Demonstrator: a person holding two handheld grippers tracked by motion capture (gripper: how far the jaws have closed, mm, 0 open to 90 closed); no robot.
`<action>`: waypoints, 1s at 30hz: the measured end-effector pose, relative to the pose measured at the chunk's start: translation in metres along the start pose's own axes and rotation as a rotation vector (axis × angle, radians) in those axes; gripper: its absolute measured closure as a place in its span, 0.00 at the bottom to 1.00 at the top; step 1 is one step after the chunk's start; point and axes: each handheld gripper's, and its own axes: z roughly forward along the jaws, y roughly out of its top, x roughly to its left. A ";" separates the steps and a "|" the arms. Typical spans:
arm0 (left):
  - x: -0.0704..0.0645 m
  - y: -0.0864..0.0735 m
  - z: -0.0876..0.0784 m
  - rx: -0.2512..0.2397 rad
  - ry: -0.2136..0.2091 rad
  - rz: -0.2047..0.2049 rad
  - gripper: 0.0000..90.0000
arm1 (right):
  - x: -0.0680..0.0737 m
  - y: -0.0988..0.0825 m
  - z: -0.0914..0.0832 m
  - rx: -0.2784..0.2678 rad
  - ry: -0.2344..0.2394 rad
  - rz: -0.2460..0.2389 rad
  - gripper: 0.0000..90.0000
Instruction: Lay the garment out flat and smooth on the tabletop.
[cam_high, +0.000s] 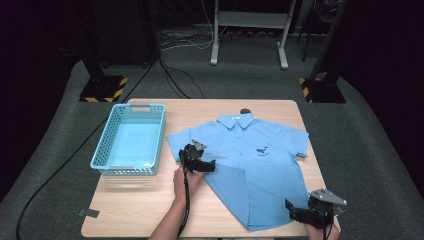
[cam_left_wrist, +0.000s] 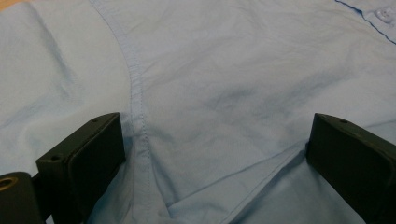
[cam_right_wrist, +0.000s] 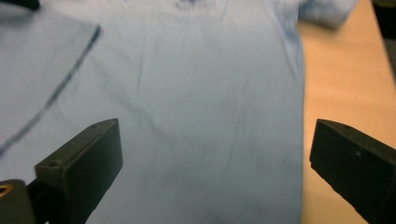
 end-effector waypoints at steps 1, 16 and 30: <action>0.000 0.000 0.000 0.000 0.000 0.000 0.05 | 0.000 0.010 0.002 -0.004 0.007 -0.012 0.01; 0.000 -0.001 -0.001 -0.004 0.000 -0.001 0.05 | -0.026 0.014 0.075 0.092 0.005 -0.067 0.04; 0.000 -0.006 -0.012 -0.054 -0.029 0.002 0.02 | -0.025 0.015 0.078 0.092 0.024 -0.081 0.02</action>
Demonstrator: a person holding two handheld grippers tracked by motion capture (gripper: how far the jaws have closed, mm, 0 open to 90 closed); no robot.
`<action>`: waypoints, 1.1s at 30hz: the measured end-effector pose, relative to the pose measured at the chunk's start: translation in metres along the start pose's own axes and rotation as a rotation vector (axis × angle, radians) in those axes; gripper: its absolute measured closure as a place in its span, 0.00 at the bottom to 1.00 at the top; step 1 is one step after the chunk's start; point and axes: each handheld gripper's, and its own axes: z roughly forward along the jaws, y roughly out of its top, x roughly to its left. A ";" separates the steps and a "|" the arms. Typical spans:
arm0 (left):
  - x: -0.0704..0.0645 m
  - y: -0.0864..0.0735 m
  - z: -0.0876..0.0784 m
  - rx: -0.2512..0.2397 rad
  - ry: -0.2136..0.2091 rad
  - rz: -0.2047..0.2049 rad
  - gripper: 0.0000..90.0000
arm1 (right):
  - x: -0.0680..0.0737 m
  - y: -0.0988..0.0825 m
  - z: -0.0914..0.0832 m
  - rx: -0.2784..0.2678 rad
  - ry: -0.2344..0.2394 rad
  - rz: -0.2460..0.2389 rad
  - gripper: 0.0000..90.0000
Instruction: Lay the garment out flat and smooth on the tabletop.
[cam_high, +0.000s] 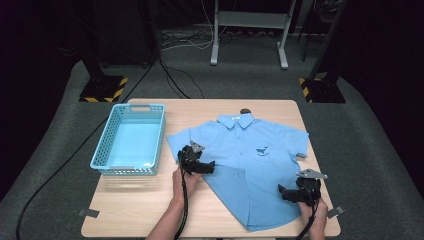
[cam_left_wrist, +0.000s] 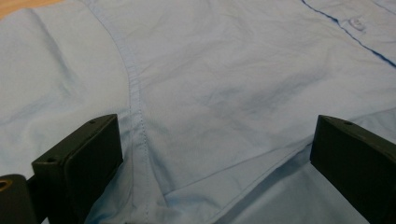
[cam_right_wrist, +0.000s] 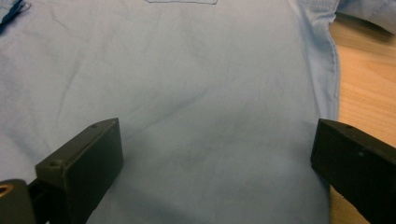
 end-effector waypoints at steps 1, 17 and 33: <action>0.000 0.000 0.000 0.000 0.000 0.000 0.02 | 0.000 0.000 0.000 0.000 0.000 0.000 0.02; -0.117 0.023 0.008 0.044 -0.179 0.046 0.05 | 0.000 0.000 0.000 -0.003 0.006 -0.006 0.02; -0.124 0.013 0.014 0.038 -0.076 0.075 0.56 | 0.000 0.000 0.000 -0.004 0.007 -0.006 0.02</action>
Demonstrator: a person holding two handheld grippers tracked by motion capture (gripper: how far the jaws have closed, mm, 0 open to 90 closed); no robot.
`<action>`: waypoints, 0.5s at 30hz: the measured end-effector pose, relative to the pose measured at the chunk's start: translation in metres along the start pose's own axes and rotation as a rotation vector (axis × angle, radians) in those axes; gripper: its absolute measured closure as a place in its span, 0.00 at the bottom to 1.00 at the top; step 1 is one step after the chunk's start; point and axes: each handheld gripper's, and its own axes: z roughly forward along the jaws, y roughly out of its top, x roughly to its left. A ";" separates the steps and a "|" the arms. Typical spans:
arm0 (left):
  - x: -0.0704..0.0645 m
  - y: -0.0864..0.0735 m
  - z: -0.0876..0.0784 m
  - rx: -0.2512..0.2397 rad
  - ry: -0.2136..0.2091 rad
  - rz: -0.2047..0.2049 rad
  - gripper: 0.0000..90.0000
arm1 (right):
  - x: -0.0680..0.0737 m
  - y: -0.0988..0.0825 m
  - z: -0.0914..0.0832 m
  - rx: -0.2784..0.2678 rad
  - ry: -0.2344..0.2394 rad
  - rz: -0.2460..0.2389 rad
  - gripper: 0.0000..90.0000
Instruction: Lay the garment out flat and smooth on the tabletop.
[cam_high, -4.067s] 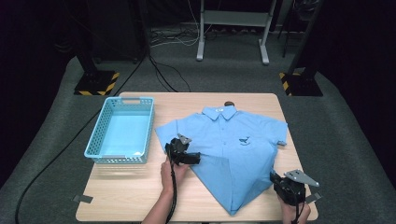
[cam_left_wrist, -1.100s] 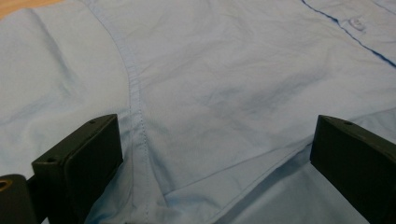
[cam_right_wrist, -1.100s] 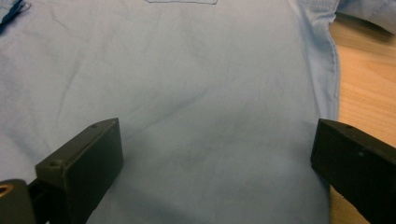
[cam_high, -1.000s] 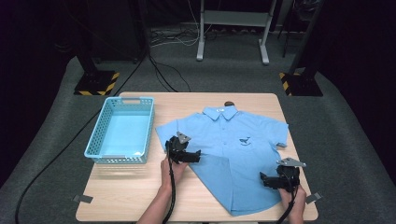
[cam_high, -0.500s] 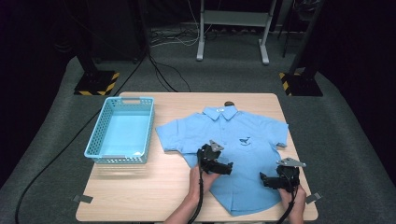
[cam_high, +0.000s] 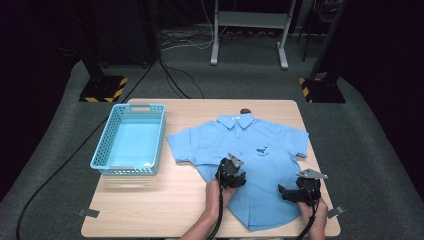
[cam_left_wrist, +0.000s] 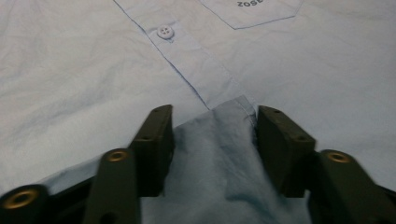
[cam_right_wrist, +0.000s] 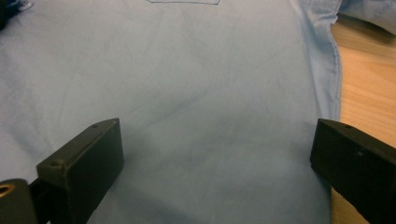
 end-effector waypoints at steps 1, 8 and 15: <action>0.001 -0.001 0.000 -0.009 -0.004 -0.002 0.61 | 0.000 0.000 0.000 0.000 0.000 0.000 0.02; 0.011 -0.007 -0.004 -0.033 -0.045 -0.013 0.91 | 0.000 0.000 0.000 -0.001 0.000 -0.001 0.02; 0.016 -0.012 -0.013 -0.054 -0.075 -0.009 0.96 | 0.000 0.000 0.000 -0.001 -0.001 -0.004 0.02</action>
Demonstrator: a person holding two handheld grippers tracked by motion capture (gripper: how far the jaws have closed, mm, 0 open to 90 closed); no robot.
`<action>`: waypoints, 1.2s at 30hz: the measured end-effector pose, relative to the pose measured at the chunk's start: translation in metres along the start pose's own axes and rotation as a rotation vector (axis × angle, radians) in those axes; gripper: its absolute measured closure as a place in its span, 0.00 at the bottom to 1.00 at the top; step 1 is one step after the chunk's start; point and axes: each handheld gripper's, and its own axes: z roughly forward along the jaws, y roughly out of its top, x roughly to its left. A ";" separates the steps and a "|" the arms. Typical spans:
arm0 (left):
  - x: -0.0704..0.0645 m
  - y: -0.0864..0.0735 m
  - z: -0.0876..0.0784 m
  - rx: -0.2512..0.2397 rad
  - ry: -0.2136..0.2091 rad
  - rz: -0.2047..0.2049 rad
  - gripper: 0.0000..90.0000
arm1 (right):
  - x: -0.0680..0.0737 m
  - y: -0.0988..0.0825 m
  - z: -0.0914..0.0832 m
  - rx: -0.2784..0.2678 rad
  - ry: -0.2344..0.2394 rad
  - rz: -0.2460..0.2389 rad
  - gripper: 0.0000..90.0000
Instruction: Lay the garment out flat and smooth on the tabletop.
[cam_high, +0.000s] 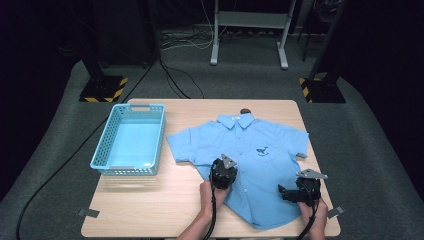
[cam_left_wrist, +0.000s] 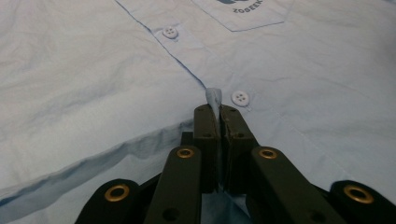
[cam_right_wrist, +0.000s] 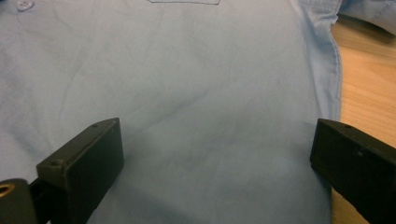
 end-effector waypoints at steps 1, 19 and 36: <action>0.000 0.000 -0.003 -0.002 -0.005 0.008 0.96 | 0.000 0.000 0.000 0.000 0.000 -0.001 0.02; 0.001 -0.024 -0.050 -0.067 -0.028 0.044 0.97 | 0.000 0.000 0.000 0.000 -0.001 0.000 0.02; -0.003 -0.045 -0.080 -0.081 -0.039 0.076 0.97 | 0.000 0.000 0.000 0.000 -0.001 -0.001 0.02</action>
